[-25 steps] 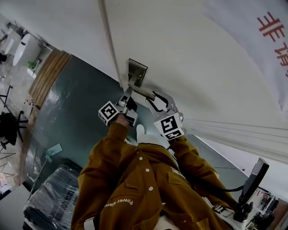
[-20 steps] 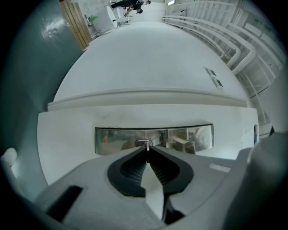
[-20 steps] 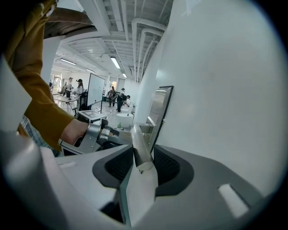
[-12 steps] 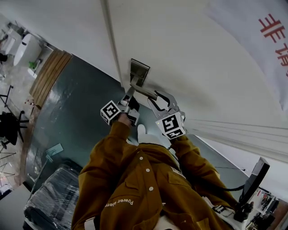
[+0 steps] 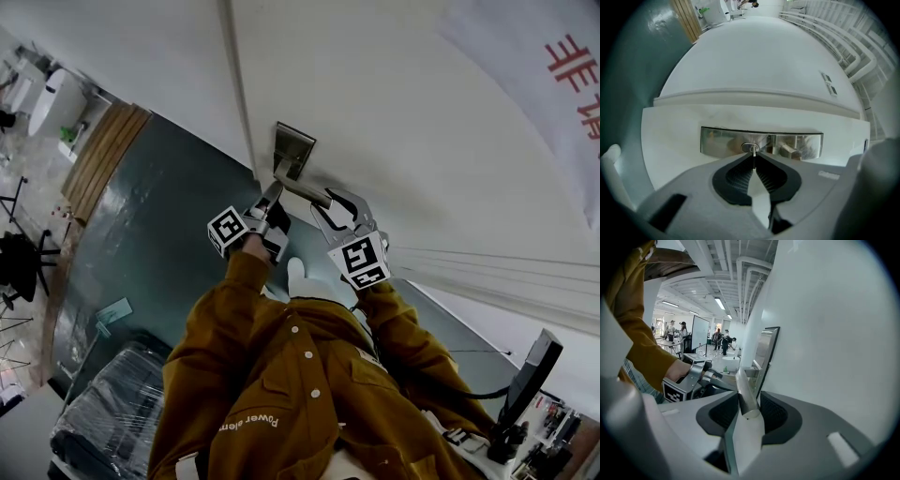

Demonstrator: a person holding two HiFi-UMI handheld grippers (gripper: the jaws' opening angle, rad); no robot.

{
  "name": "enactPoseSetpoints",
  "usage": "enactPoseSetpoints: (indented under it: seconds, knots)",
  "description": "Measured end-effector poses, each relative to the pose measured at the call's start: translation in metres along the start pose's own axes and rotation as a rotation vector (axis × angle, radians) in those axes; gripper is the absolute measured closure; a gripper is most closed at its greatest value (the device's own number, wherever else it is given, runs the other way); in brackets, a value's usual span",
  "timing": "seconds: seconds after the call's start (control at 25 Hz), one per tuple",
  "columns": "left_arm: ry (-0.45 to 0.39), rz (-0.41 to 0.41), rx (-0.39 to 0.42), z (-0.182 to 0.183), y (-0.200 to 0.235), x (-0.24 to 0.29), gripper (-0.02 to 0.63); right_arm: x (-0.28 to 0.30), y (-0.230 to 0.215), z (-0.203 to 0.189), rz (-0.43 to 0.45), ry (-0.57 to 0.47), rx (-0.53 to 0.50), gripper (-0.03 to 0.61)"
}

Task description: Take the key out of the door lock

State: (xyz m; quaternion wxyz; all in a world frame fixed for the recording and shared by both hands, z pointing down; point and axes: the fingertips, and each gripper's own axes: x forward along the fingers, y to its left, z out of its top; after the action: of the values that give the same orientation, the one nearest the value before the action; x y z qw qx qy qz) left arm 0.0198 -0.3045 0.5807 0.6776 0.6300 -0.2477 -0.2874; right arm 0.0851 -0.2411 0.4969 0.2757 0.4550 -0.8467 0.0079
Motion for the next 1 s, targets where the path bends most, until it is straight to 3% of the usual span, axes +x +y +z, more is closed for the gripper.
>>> enactPoseSetpoints:
  seconds: [0.2,0.4,0.72,1.0]
  knots:
    - [0.005,-0.018,-0.058,-0.002,-0.005,0.001,0.591,0.000,0.000,-0.001,0.004,0.006,0.003,0.423]
    - [0.022,0.054,0.032,-0.004,0.001,-0.012,0.591,-0.001,0.001,-0.001,0.004,0.017,0.033,0.422]
    - [0.034,0.030,0.056,-0.013,-0.014,-0.050,0.591,-0.002,0.003,0.000,0.000,0.011,0.031,0.423]
    - [0.054,-0.023,0.066,-0.038,-0.059,-0.087,0.591,-0.009,0.002,0.010,-0.031,-0.023,0.121,0.400]
